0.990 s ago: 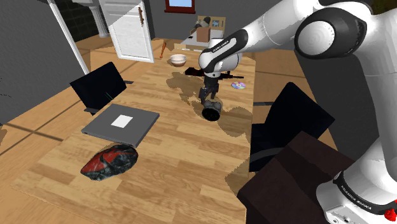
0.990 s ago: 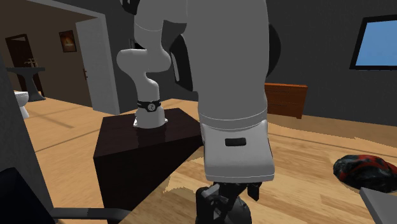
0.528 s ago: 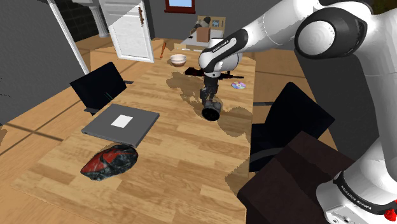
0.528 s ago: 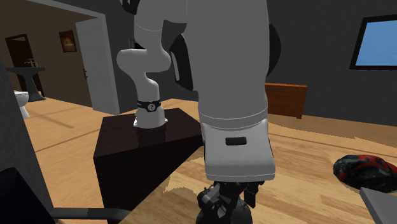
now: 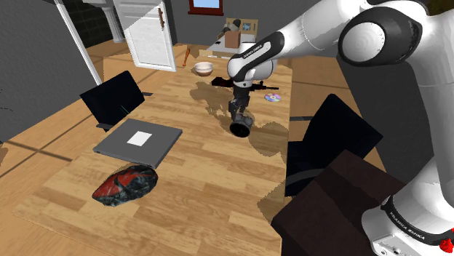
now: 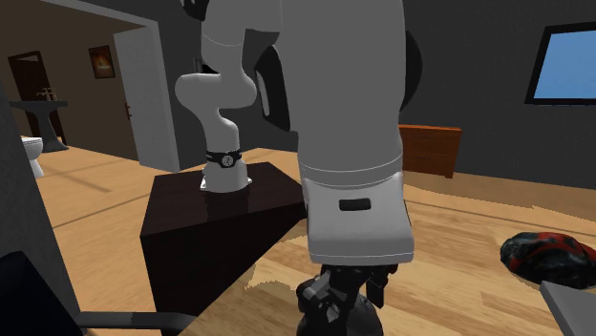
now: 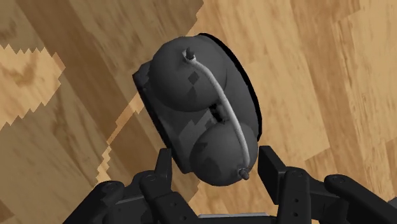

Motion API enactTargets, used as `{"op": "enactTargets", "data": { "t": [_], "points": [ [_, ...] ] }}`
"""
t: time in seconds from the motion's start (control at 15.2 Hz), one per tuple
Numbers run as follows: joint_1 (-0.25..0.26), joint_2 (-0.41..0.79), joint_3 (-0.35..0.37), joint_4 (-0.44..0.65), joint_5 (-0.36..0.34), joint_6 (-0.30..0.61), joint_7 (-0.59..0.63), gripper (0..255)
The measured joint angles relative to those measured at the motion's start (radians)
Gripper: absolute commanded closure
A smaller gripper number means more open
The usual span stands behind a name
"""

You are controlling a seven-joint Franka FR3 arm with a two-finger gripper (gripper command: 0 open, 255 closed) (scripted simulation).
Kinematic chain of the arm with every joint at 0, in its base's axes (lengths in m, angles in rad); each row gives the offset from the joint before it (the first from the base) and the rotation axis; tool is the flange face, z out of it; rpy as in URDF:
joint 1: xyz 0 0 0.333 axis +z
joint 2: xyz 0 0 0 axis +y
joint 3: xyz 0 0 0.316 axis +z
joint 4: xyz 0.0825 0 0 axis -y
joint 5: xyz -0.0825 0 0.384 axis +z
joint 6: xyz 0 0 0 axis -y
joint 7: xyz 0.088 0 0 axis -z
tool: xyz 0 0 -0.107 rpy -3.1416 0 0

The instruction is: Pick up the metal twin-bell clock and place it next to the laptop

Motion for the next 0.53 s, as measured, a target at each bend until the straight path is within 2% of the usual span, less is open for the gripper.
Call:
{"op": "enactTargets", "data": {
  "t": [0.53],
  "points": [
    [0.003, -0.062, -0.008, 0.009, -0.013, -0.070, 0.017, 255]
  ]
}}
